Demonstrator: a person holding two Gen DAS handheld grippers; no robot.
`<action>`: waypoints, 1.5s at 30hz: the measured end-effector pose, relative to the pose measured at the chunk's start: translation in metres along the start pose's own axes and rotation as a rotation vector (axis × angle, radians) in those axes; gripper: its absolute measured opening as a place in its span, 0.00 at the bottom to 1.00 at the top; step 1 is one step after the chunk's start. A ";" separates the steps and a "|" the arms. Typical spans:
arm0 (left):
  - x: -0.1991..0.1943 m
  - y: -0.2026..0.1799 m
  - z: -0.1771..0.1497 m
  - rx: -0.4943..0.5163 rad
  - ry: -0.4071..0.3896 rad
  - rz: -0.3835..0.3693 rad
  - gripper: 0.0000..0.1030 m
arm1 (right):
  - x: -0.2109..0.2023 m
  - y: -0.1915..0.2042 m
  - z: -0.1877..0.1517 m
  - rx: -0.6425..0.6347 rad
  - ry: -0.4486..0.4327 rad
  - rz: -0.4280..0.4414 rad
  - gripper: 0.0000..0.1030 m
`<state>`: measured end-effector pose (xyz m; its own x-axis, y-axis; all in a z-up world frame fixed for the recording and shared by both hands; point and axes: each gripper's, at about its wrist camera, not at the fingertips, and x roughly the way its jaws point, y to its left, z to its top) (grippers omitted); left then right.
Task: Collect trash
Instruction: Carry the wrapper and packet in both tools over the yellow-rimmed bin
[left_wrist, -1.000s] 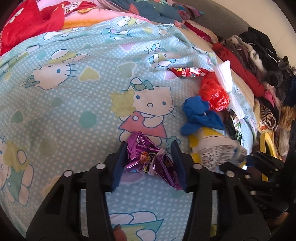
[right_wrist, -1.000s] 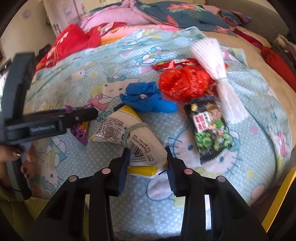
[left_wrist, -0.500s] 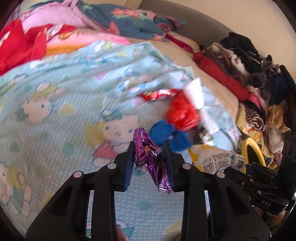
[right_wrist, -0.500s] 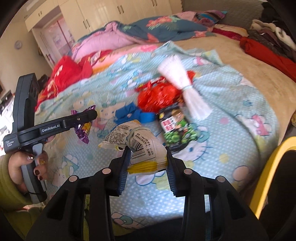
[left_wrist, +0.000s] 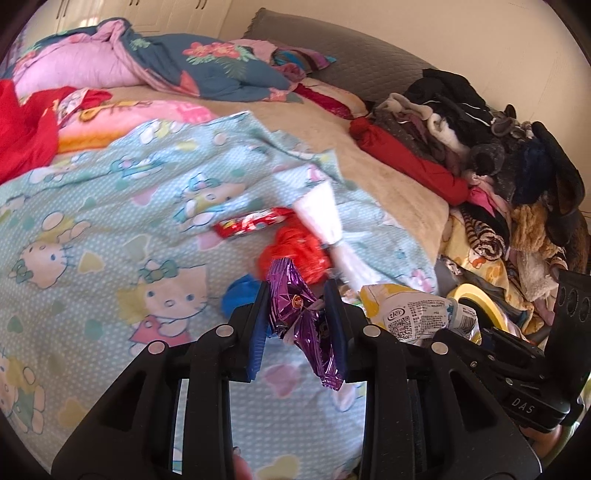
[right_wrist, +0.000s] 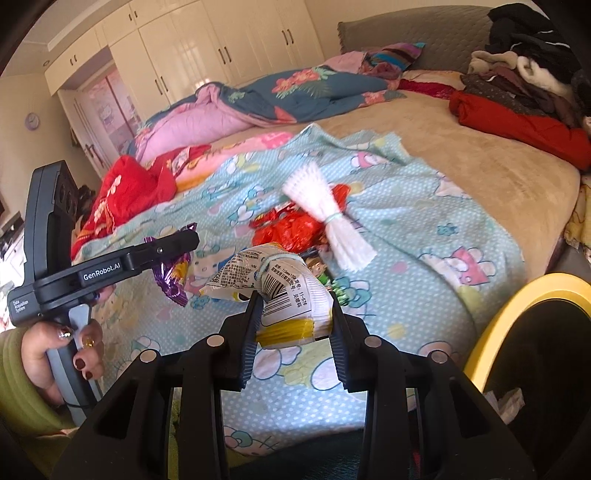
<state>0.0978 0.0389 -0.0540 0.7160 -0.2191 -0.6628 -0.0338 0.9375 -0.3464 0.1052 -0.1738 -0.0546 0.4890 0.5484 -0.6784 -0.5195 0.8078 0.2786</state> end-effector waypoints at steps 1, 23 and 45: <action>0.000 -0.006 0.001 0.009 -0.003 -0.007 0.22 | -0.003 -0.001 0.001 0.005 -0.008 -0.001 0.32; -0.002 -0.086 0.017 0.144 -0.053 -0.096 0.21 | -0.075 -0.051 -0.001 0.105 -0.160 -0.075 0.32; 0.004 -0.160 0.008 0.257 -0.041 -0.188 0.21 | -0.133 -0.105 -0.023 0.226 -0.261 -0.160 0.32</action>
<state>0.1118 -0.1098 0.0042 0.7209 -0.3887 -0.5738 0.2752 0.9204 -0.2776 0.0789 -0.3369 -0.0091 0.7286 0.4249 -0.5372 -0.2690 0.8988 0.3461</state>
